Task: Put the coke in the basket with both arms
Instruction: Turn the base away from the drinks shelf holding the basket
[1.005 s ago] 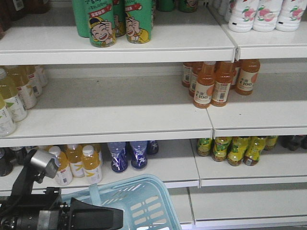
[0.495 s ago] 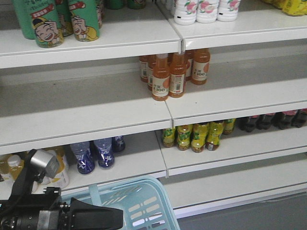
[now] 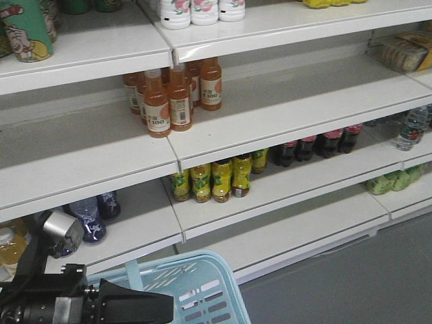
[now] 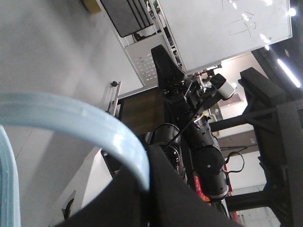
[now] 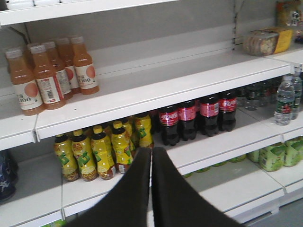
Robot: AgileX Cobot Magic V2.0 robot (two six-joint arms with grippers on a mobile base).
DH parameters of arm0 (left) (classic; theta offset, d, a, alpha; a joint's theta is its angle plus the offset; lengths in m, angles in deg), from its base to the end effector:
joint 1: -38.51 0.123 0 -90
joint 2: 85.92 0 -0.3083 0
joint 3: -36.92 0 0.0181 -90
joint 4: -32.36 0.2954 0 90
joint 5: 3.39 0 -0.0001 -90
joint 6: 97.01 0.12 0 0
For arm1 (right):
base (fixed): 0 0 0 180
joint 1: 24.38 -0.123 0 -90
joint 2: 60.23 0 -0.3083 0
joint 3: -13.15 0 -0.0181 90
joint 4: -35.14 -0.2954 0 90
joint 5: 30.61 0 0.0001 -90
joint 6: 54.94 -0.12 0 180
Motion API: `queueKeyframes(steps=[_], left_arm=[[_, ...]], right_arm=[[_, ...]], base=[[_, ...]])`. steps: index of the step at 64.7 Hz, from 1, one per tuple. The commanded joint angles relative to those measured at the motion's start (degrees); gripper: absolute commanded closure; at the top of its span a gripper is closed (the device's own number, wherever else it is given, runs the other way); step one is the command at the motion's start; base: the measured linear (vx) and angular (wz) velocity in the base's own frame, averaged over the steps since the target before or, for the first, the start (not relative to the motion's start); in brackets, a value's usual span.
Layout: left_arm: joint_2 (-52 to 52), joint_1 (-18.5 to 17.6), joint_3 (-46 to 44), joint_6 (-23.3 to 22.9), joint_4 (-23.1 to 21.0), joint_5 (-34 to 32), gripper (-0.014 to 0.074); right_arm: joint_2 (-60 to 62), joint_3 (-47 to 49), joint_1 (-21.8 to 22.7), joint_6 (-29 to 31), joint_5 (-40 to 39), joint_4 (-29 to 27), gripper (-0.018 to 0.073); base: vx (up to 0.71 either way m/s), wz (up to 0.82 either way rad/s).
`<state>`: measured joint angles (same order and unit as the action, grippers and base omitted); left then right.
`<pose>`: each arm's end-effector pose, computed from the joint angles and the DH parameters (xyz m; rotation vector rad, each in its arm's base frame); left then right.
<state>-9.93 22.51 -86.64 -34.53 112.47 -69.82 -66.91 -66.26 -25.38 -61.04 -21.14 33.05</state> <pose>0.1661 -0.1603 0.2177 0.2253 2.1624 -1.8077 0.1067 0.0026 0.1854 0.0997 1.6663 0.1260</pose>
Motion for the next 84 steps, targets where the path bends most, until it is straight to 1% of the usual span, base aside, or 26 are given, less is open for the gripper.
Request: queueKeyframes(steps=[1,56,84], left_arm=[[-1.28,-0.35,-1.18,0.38,-4.01,-12.53,0.0603],[-1.28,-0.35,-1.18,0.38,-4.01,-12.53,0.0603],[-1.28,-0.35,-1.18,0.38,-4.01,-12.53,0.0603]], right_arm=[[1.06,-0.84,0.33,0.27,-3.96,0.19,0.0564],[1.06,-0.84,0.33,0.27,-4.1,0.19,0.0564],[1.06,-0.84,0.33,0.27,-4.1,0.19,0.0564]], base=[[-0.06,-0.38],[-0.06,-0.36],[-0.06,-0.46]])
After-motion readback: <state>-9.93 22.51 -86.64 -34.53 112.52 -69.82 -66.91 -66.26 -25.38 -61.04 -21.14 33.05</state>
